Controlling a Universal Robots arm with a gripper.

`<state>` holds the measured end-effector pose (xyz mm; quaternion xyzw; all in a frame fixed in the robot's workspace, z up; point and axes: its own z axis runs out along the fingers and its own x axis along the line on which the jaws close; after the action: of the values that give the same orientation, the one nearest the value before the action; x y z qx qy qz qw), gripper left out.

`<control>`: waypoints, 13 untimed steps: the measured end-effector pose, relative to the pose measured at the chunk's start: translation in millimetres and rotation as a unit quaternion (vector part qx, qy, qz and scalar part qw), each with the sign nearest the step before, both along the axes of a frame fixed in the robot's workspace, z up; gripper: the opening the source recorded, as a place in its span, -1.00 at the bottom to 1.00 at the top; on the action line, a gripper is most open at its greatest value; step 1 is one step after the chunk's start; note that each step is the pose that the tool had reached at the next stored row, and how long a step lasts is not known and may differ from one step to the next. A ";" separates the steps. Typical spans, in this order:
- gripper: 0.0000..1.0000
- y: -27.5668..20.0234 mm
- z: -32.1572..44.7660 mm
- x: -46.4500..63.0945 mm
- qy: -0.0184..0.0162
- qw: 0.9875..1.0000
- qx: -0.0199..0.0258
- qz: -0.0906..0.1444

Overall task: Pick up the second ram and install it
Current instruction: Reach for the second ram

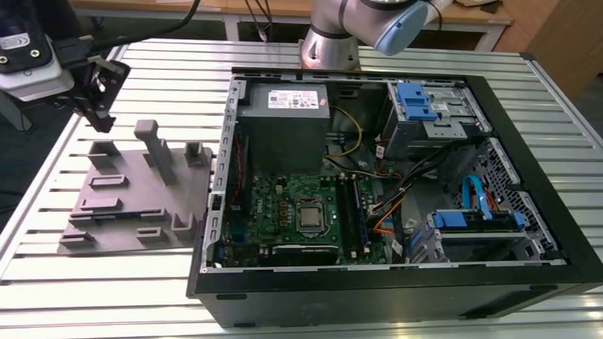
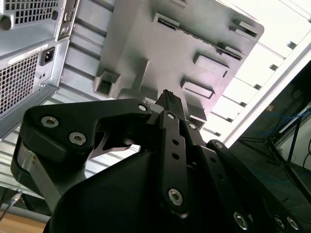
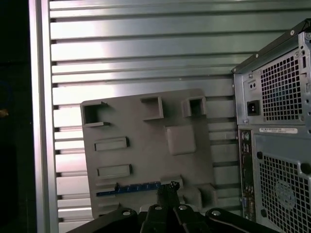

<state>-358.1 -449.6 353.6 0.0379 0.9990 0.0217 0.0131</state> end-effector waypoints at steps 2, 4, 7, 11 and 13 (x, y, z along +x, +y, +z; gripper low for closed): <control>-0.79 -1.1 -2.6 -3.0 0.000 1.000 0.000 0.000; -0.79 -2.3 -5.3 -6.3 0.000 1.000 0.000 0.000; -0.79 -4.1 -9.6 -10.6 0.000 1.000 0.000 0.000; -0.79 -6.1 -15.7 -15.8 0.000 1.000 0.000 0.000; -0.79 -7.1 -18.8 -18.5 0.000 1.000 0.000 0.000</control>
<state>-376.7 -456.7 334.8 0.0379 0.9990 0.0217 0.0131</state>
